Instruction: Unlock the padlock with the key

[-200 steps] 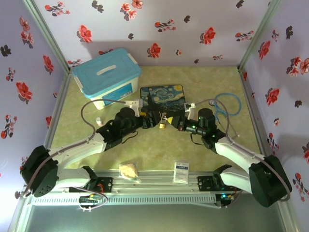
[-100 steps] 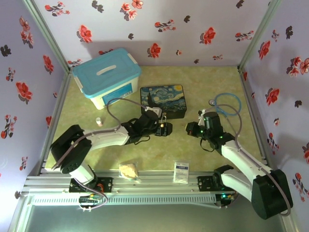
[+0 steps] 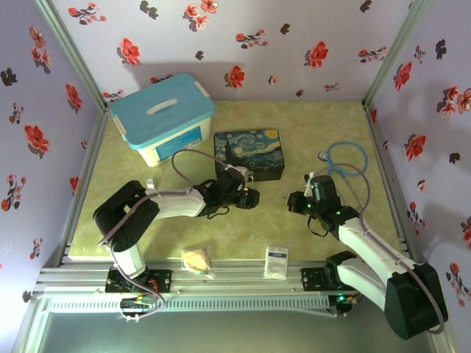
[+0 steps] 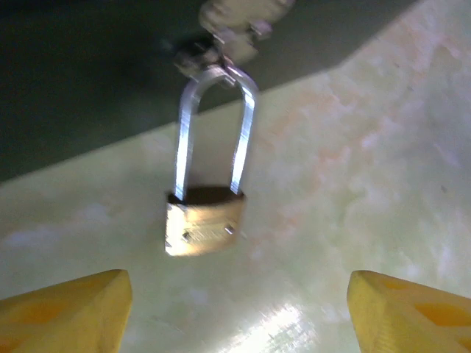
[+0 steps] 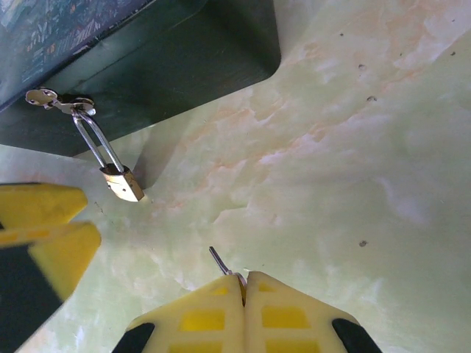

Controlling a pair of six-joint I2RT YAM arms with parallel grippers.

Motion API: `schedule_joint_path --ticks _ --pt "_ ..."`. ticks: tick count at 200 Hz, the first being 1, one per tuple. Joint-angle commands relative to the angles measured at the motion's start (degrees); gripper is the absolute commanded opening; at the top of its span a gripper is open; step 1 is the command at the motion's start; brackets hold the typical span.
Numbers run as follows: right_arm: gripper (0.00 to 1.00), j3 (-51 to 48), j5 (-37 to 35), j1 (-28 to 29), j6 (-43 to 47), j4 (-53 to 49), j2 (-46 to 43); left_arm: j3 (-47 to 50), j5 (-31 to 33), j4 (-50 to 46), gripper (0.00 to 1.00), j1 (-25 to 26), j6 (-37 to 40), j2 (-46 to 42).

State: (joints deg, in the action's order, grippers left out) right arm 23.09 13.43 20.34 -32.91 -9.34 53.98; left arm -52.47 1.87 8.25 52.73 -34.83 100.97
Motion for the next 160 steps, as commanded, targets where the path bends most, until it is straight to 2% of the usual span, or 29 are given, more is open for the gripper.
schedule_joint_path --ticks 1,23,53,84,99,160 --pt "0.0 -0.85 -1.46 -0.21 1.65 -0.64 -0.82 -3.6 -0.16 -0.53 0.74 -1.09 6.54 1.54" --pt "0.0 -1.34 -1.83 -0.17 1.71 -0.76 -1.44 -3.59 -1.89 1.29 0.69 -2.29 7.77 2.75" --pt "0.0 -1.42 -1.62 -0.21 1.85 -0.74 -1.55 -3.26 -5.37 3.5 0.56 -2.72 9.57 4.55" --pt "0.0 -1.44 -1.39 -0.21 1.89 -0.41 -1.2 -1.69 -6.32 6.37 0.55 -2.72 9.61 5.69" --pt "0.0 -1.32 -1.3 -0.21 1.92 -0.28 -0.91 -1.66 -6.62 7.08 0.5 -2.72 10.08 6.82" --pt "0.0 -1.07 -1.14 -0.21 1.92 -0.15 -0.01 -3.12 -6.35 8.34 0.46 -2.98 11.45 9.4"
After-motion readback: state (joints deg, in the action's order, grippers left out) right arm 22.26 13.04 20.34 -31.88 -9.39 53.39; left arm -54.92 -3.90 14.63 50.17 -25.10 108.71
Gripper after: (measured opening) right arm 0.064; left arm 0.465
